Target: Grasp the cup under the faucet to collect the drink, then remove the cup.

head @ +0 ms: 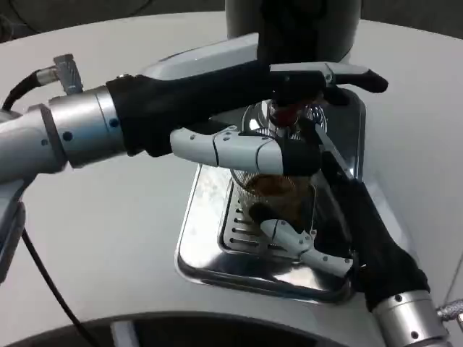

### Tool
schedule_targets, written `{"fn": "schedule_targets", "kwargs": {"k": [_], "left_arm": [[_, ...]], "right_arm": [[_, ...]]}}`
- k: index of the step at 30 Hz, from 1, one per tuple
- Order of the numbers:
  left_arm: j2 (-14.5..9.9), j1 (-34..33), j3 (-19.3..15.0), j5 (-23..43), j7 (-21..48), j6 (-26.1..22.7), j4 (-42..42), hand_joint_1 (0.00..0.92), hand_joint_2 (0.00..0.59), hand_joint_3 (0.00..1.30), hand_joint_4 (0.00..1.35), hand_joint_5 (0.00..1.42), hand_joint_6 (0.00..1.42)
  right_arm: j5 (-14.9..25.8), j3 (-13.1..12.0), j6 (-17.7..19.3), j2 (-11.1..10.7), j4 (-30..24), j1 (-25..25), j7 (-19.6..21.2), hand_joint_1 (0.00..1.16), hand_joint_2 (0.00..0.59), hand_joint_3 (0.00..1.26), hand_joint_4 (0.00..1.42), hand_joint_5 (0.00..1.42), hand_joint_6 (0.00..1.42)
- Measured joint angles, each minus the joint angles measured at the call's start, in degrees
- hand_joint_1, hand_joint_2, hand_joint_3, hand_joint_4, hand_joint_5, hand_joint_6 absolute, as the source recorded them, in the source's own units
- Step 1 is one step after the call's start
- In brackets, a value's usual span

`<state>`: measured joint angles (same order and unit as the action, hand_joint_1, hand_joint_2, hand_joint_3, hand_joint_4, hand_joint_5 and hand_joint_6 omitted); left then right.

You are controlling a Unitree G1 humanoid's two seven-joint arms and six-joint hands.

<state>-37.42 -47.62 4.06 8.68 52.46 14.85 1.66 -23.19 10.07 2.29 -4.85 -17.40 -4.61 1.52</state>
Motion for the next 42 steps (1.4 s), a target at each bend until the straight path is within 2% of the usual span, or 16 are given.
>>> {"fn": "schedule_targets", "kwargs": {"k": [7,13,31,42], "left_arm": [[-0.07,0.0,-0.39,0.01,0.45,0.0,0.0,0.0,0.101,0.14,0.07,0.15,0.14],[-0.23,0.0,-0.5,0.03,0.79,0.01,0.0,0.0,0.101,0.14,0.07,0.15,0.14],[-0.64,0.0,-0.86,0.13,1.39,0.01,-0.02,0.0,0.107,0.15,0.08,0.16,0.14],[-1.02,-0.01,-0.97,-0.04,1.57,1.21,-0.33,0.0,0.108,0.15,0.08,0.16,0.14]], "right_arm": [[-0.24,0.02,-0.06,0.06,1.06,-0.83,0.57,0.77,0.207,0.05,0.05,0.12,0.0],[-0.7,0.34,-0.45,0.57,1.51,-2.12,1.36,0.8,0.202,0.05,0.06,0.13,0.0],[-1.28,1.01,-1.39,3.07,6.21,-5.69,2.7,0.8,0.198,0.04,0.06,0.13,0.0],[-1.1,1.27,-1.39,3.28,7.59,-6.25,2.8,0.8,0.205,0.04,0.05,0.13,0.0]]}}
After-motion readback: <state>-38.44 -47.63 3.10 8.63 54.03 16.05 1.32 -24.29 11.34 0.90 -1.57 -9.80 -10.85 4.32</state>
